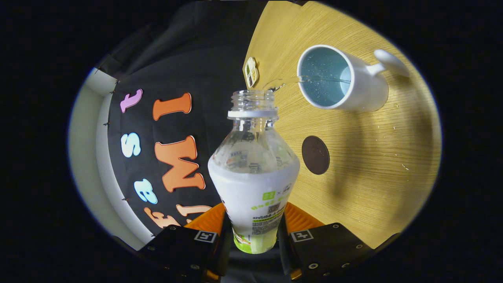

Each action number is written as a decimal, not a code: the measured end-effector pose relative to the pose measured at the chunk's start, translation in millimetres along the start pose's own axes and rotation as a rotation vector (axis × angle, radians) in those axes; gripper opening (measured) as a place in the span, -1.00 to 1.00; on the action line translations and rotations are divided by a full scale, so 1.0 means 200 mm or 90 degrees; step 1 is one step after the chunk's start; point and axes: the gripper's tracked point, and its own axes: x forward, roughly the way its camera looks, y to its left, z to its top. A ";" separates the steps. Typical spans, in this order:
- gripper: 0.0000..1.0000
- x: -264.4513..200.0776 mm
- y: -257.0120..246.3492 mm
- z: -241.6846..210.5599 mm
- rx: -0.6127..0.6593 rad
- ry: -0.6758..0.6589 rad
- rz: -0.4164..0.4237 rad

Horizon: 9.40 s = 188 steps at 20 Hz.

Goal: Take the bottle from table, then pour the juice into the cup, finally place the bottle on the coaster

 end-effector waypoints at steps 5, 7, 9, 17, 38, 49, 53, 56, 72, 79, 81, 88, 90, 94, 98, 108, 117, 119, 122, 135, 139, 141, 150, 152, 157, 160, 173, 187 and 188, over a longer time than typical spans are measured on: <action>0.07 0.00 0.02 0.01 0.007 -0.001 0.004; 0.08 -0.01 0.04 0.01 0.011 0.000 0.008; 0.08 0.00 0.04 0.02 0.016 0.002 0.009; 0.07 -0.02 0.09 0.03 0.041 -0.001 0.017; 0.07 -0.04 0.17 0.00 0.109 0.010 0.026; 0.08 -0.04 0.22 0.01 0.140 0.009 0.038; 0.08 -0.04 0.26 0.02 0.155 0.007 0.052; 0.08 -0.05 0.26 0.02 0.165 0.008 0.054; 0.08 -0.09 0.36 0.08 0.251 0.000 0.082; 0.08 -0.08 0.36 0.09 0.276 0.006 0.088; 0.08 -0.10 0.36 0.09 0.282 0.006 0.085; 0.08 -0.08 0.35 0.09 0.279 0.003 0.083; 0.08 -0.09 0.35 0.10 0.282 0.004 0.082; 0.08 -0.10 0.32 0.09 0.272 0.004 0.070; 0.07 -0.07 0.27 0.09 0.242 -0.001 0.055; 0.07 -0.06 0.31 0.13 -0.168 -0.041 0.012; 0.07 -0.02 0.31 0.29 -0.501 -0.137 -0.062; 0.07 0.00 0.29 0.33 -0.617 -0.168 -0.097; 0.07 0.03 0.29 0.36 -0.788 -0.188 -0.149; 0.17 0.46 0.05 0.27 -1.053 -0.158 -0.221; 0.17 0.59 -0.08 0.29 -1.080 -0.149 -0.250; 0.19 0.65 -0.14 0.29 -1.082 -0.134 -0.257; 0.30 0.69 -0.21 0.29 -1.057 -0.138 -0.258; 0.33 0.66 -0.24 0.29 -1.042 -0.135 -0.260; 0.40 0.64 -0.31 0.30 -1.062 -0.117 -0.282; 0.74 0.60 -0.33 0.27 -1.054 -0.111 -0.278; 0.94 0.07 0.00 -0.11 -0.997 -0.097 -0.108; 0.94 -0.66 0.61 -0.67 -1.061 -0.131 0.139; 0.94 -0.68 0.60 -0.67 -1.059 -0.136 0.134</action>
